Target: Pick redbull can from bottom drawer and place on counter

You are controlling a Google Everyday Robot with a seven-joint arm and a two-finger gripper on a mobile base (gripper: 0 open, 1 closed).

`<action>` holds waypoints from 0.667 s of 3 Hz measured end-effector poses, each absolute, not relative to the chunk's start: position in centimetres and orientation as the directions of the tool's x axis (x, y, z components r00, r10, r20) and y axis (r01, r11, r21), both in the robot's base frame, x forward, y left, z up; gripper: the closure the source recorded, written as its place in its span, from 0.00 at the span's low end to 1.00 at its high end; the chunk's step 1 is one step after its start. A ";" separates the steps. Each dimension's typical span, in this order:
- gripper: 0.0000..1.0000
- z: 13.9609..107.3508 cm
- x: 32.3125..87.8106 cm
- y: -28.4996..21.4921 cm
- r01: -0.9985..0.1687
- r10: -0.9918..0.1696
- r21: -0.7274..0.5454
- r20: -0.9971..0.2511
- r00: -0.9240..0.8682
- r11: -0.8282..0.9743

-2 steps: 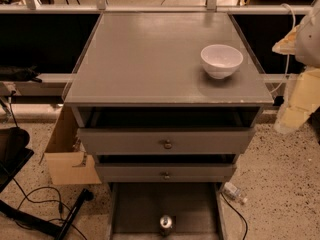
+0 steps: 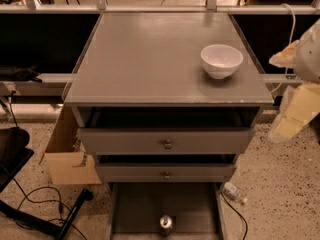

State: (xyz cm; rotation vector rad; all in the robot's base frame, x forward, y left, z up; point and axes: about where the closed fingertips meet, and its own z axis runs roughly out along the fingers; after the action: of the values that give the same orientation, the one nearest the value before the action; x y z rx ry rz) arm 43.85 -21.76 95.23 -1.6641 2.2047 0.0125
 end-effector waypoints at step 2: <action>0.00 79.4 41.2 -19.7 -0.949 -0.751 -0.056 -0.626 -0.210 0.312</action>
Offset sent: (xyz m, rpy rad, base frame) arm -0.0231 0.0251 -0.2719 0.7635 -0.1131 -0.0032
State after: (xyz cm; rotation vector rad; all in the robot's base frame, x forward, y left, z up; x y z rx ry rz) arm 41.19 -19.69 79.39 -1.4989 2.0279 0.4647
